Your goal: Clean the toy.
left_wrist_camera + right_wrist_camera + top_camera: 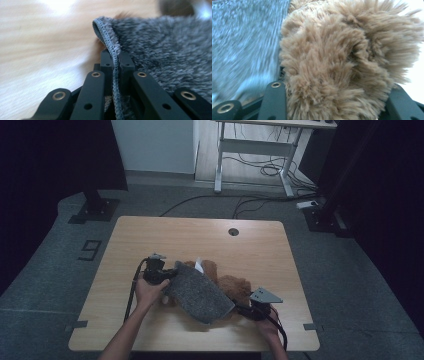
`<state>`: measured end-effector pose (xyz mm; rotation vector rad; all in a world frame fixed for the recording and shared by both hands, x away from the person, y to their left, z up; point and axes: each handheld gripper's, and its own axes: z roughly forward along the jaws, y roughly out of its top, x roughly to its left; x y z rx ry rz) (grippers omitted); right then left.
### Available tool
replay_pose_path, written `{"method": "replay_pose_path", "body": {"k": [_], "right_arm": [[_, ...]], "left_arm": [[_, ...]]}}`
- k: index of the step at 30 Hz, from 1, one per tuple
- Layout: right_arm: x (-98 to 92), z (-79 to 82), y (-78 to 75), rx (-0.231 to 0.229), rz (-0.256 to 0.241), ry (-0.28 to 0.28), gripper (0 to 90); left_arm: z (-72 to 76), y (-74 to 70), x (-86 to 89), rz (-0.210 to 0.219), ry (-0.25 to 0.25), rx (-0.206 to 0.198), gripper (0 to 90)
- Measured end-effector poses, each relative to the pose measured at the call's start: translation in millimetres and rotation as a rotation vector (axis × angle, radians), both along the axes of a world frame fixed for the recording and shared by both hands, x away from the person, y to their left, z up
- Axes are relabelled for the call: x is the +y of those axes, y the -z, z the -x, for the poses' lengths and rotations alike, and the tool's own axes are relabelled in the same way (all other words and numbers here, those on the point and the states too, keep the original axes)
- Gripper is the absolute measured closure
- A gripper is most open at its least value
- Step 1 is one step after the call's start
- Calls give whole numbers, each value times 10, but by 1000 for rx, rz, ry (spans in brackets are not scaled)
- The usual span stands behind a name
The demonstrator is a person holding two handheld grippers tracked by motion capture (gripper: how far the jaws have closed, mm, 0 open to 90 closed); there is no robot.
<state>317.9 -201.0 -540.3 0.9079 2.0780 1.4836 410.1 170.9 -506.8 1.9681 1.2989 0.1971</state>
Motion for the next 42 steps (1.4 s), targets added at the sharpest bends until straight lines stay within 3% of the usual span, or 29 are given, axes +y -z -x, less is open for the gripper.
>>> {"method": "replay_pose_path", "body": {"k": [3,6,10,14,16,19,23,25,28,31,34,37,38,40,42], "right_arm": [[-3,-2,0,2,0,-1,473],[-3,-4,3,3,-4,-1,473],[-11,-4,6,2,-8,-2,473],[-11,-6,6,4,-9,-1,471],[-9,-6,6,4,-9,0,471],[-9,-6,6,3,-8,1,470],[-9,-6,7,1,-7,1,470],[-9,-6,7,2,-9,1,470],[-11,-6,8,2,-10,0,470],[-17,-6,11,5,-10,1,468],[-31,-13,25,17,-14,4,466],[-15,-2,16,7,0,10,467],[-13,-3,15,7,-1,13,466],[-1,-6,14,0,3,15,467],[18,-2,9,-10,13,21,467]], "left_arm": [[0,100,17,-25,-1,13,841],[-4,95,37,-20,-11,12,841],[31,-143,20,-2,-8,-54,841],[90,-477,-113,80,37,-129,841],[127,-604,-266,113,83,-152,842],[196,-718,-618,118,170,-177,842],[264,-767,-1157,95,275,-200,842],[272,-764,-1413,71,311,-210,842],[263,-686,-1747,40,362,-192,841],[257,-544,-1929,-26,363,-184,840],[202,-500,-1835,26,331,-142,839],[154,-480,-1620,-22,277,-140,839],[125,-462,-1513,-6,269,-124,841],[85,-445,-1301,76,250,-83,845],[89,-479,-1168,86,232,-96,845]]}}
